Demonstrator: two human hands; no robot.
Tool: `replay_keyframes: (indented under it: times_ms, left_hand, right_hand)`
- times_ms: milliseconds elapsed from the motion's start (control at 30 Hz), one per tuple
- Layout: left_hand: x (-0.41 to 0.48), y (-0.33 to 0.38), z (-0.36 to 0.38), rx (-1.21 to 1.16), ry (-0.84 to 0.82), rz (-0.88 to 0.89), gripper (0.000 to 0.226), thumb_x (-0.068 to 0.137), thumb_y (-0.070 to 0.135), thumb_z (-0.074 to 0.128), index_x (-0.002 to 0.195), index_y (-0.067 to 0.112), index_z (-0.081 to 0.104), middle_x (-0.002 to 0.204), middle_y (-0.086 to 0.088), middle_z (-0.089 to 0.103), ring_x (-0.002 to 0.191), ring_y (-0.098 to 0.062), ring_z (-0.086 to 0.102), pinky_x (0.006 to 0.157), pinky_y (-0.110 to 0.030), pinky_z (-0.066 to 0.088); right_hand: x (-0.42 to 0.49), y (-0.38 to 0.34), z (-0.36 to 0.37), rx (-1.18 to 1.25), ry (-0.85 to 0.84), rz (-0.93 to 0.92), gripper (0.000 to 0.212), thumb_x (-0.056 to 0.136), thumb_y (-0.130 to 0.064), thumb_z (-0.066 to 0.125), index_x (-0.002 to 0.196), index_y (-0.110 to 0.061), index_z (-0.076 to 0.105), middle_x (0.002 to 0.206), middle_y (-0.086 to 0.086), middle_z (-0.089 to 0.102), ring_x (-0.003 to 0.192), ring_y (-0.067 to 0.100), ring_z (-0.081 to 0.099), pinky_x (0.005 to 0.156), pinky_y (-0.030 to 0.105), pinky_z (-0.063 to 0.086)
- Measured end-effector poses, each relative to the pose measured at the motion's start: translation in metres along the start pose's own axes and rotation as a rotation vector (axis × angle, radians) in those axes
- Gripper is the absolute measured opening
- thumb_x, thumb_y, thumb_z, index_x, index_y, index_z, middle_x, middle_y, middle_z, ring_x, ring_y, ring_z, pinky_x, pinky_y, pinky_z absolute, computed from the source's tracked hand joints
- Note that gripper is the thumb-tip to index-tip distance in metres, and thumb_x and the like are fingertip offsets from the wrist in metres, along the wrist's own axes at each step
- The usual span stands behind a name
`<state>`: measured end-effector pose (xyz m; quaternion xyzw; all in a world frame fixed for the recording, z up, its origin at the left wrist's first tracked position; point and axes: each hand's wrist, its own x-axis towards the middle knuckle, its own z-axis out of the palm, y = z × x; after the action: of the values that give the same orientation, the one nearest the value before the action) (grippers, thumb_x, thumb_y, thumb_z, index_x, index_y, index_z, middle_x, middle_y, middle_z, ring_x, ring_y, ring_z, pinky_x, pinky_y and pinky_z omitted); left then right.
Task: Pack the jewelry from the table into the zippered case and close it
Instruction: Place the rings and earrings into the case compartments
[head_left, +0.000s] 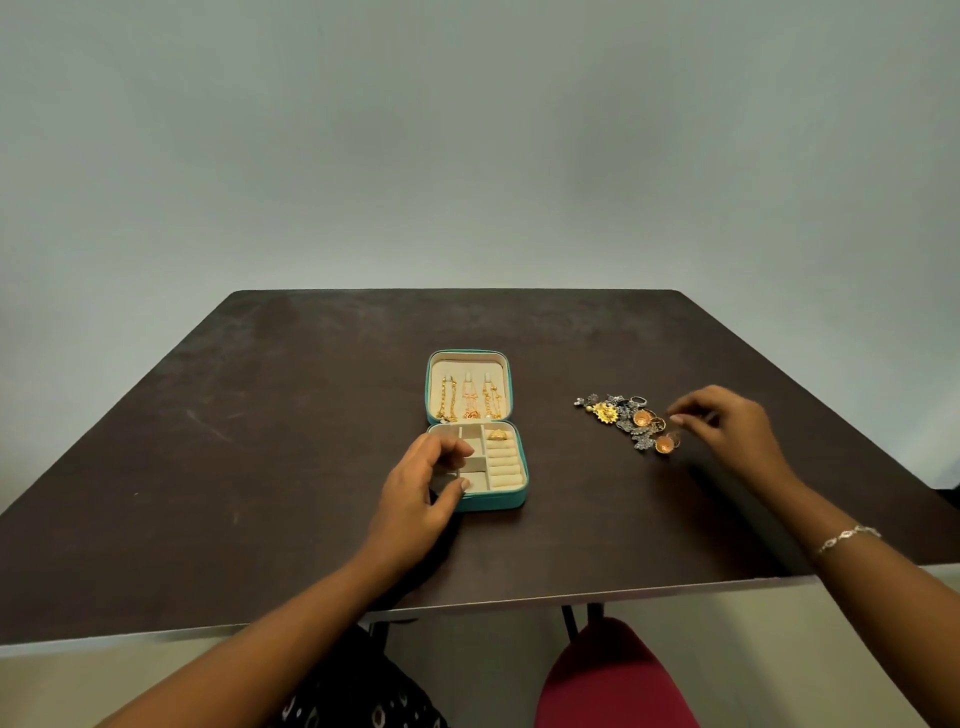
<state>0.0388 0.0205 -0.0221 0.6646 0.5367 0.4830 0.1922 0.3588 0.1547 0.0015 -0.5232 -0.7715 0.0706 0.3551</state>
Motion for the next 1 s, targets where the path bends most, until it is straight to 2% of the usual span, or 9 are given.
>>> replay_keyframes:
  times_ms: [100, 200, 433, 567, 667, 767, 900, 1000]
  left_hand:
    - [0.0, -0.001, 0.001, 0.002, 0.004, 0.001, 0.034, 0.082, 0.001, 0.061, 0.094, 0.031, 0.049, 0.104, 0.014, 0.054, 0.099, 0.008, 0.05, 0.079, -0.009, 0.046]
    - [0.0, -0.003, 0.001, 0.002, 0.004, 0.001, 0.036, 0.082, 0.001, 0.061, 0.093, 0.033, 0.049, 0.104, 0.013, 0.055, 0.099, 0.005, 0.051, 0.08, -0.012, 0.047]
    - [0.0, -0.002, 0.0, 0.009, -0.003, -0.008, 0.037, 0.082, 0.001, 0.061, 0.093, 0.035, 0.048, 0.105, 0.014, 0.054, 0.102, 0.006, 0.05, 0.082, -0.011, 0.046]
    - [0.0, -0.003, 0.0, 0.011, -0.002, -0.013, 0.036, 0.083, 0.002, 0.061, 0.093, 0.035, 0.049, 0.105, 0.014, 0.054, 0.102, 0.006, 0.05, 0.082, -0.011, 0.046]
    - [0.0, -0.004, 0.0, 0.02, -0.004, -0.013, 0.035, 0.083, 0.002, 0.061, 0.093, 0.034, 0.049, 0.104, 0.015, 0.054, 0.103, 0.006, 0.049, 0.082, -0.012, 0.047]
    - [0.0, -0.004, 0.0, 0.027, -0.005, -0.012, 0.035, 0.083, 0.002, 0.06, 0.092, 0.034, 0.05, 0.104, 0.015, 0.054, 0.104, 0.006, 0.049, 0.082, -0.013, 0.047]
    - [0.0, -0.004, 0.001, 0.047, 0.005, -0.006, 0.033, 0.084, 0.002, 0.059, 0.091, 0.033, 0.051, 0.102, 0.015, 0.054, 0.103, 0.006, 0.049, 0.081, -0.015, 0.048]
    - [0.001, -0.003, 0.002, 0.062, 0.026, 0.0, 0.03, 0.085, 0.003, 0.058, 0.09, 0.032, 0.051, 0.099, 0.014, 0.055, 0.101, 0.003, 0.05, 0.078, -0.015, 0.047]
  right_hand:
    - [0.018, 0.012, -0.001, -0.041, -0.03, 0.124, 0.005, 0.078, -0.009, 0.07, 0.081, -0.013, 0.071, 0.084, 0.007, 0.068, 0.078, 0.019, 0.058, 0.066, 0.027, 0.042]
    - [0.035, 0.015, 0.009, -0.093, -0.059, 0.173, 0.005, 0.08, -0.01, 0.068, 0.083, -0.011, 0.072, 0.088, 0.008, 0.068, 0.083, 0.021, 0.06, 0.071, 0.029, 0.044]
    - [0.063, 0.011, 0.031, -0.292, -0.196, 0.166, 0.009, 0.079, -0.012, 0.069, 0.088, -0.016, 0.071, 0.087, 0.0, 0.056, 0.089, 0.023, 0.058, 0.069, 0.029, 0.041]
    - [0.066, 0.015, 0.037, -0.356, -0.24, 0.142, 0.008, 0.081, -0.012, 0.067, 0.087, -0.015, 0.071, 0.095, 0.006, 0.061, 0.088, 0.024, 0.058, 0.067, 0.029, 0.041]
    - [0.065, 0.015, 0.039, -0.378, -0.221, 0.131, 0.006, 0.081, -0.014, 0.066, 0.086, -0.013, 0.07, 0.092, 0.006, 0.061, 0.088, 0.025, 0.058, 0.065, 0.029, 0.039]
    - [0.063, 0.012, 0.038, -0.343, -0.191, 0.132, 0.007, 0.082, -0.015, 0.066, 0.086, -0.01, 0.069, 0.09, 0.006, 0.06, 0.086, 0.023, 0.056, 0.065, 0.028, 0.036]
    - [0.06, -0.016, 0.03, -0.203, -0.13, 0.06, 0.005, 0.082, -0.012, 0.066, 0.083, -0.008, 0.068, 0.092, 0.007, 0.061, 0.084, 0.021, 0.056, 0.072, 0.033, 0.045]
    - [0.05, -0.058, 0.027, -0.058, -0.227, -0.039, 0.003, 0.081, -0.012, 0.067, 0.081, -0.009, 0.067, 0.088, 0.0, 0.058, 0.081, 0.017, 0.056, 0.074, 0.029, 0.045]
